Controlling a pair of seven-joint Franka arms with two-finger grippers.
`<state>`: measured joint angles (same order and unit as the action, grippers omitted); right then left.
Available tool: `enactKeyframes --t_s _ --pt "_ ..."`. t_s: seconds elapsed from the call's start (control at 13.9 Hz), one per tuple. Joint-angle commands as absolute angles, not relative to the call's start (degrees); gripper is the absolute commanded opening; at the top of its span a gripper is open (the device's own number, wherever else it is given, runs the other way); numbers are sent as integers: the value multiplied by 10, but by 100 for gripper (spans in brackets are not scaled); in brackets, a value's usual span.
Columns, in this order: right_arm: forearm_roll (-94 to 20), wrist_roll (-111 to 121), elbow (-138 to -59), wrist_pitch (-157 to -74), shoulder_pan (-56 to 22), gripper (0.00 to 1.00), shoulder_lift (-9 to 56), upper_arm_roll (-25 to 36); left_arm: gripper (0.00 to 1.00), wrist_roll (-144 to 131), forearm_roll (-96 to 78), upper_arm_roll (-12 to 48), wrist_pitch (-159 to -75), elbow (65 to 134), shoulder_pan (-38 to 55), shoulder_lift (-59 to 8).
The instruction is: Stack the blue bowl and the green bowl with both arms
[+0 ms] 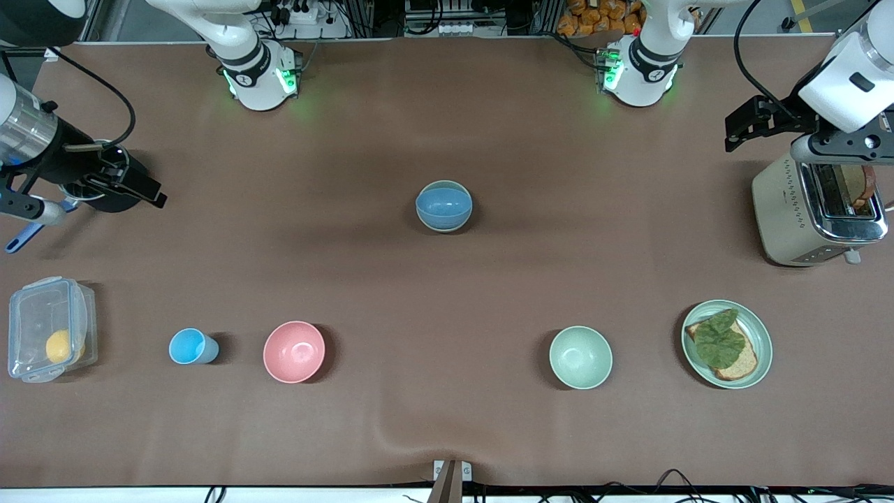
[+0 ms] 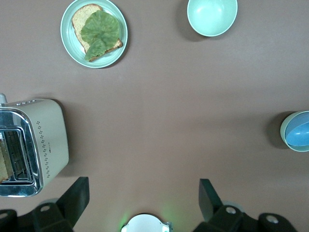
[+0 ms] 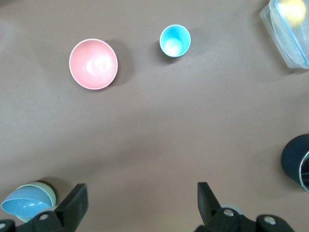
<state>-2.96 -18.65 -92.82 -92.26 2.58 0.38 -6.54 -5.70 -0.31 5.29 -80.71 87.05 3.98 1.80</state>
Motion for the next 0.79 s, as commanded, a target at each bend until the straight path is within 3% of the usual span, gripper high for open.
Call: enactKeyframes --t_s 0.0,0.72 --pt "-10 -164 -938 -933 33 100 -6 -75 100 -64 -18 57 -808 865 31 18" --pt "-7 -149 -940 -937 30 100 -6 -79 100 -55 -18 57 -813 864 32 18"
